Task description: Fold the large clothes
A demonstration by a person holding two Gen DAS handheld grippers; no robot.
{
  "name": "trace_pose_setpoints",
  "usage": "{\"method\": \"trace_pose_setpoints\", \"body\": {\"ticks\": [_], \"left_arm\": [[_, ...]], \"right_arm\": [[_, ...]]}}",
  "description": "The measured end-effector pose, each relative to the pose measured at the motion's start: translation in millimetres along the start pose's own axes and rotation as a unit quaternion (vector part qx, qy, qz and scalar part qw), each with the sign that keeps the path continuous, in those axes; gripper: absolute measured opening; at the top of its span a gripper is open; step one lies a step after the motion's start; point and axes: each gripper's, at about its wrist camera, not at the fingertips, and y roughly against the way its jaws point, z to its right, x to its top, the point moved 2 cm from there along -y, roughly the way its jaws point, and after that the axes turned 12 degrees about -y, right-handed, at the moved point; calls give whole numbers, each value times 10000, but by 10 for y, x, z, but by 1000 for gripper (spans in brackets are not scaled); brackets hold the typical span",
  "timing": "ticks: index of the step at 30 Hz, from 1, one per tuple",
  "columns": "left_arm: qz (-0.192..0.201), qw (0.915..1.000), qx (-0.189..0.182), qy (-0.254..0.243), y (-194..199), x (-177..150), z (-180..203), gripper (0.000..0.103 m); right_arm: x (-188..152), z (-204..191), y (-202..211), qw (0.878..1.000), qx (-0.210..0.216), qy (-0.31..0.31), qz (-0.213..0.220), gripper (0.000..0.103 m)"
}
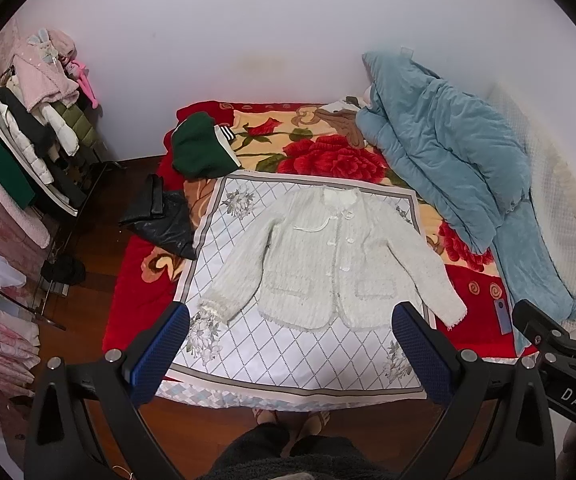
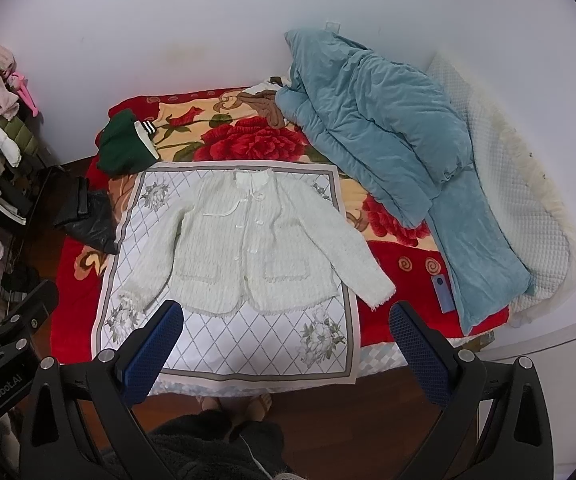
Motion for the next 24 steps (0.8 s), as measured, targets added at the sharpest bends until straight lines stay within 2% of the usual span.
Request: {"method": "trace_pose_setpoints", "body": {"ticks": [3, 4, 14, 19, 24], "left_arm": [[4, 10000, 3, -5, 18, 74, 31, 103], [1, 10000, 2, 0, -17, -51, -25, 103], [13, 10000, -25, 0, 17, 27, 3, 103], [22, 10000, -3, 8, 0, -60, -15, 103], [48, 10000, 14, -3, 63, 37, 50, 103]], "right_arm": [[-1, 1, 6, 10000, 3, -8, 7, 103], [-7, 0, 3, 10000, -1, -9, 6, 103], [26, 7, 57, 10000, 1, -15, 19, 103], [-6, 7, 48, 10000, 3, -16, 28, 103], [-55, 7, 4, 10000, 9, -15, 41, 103]]}}
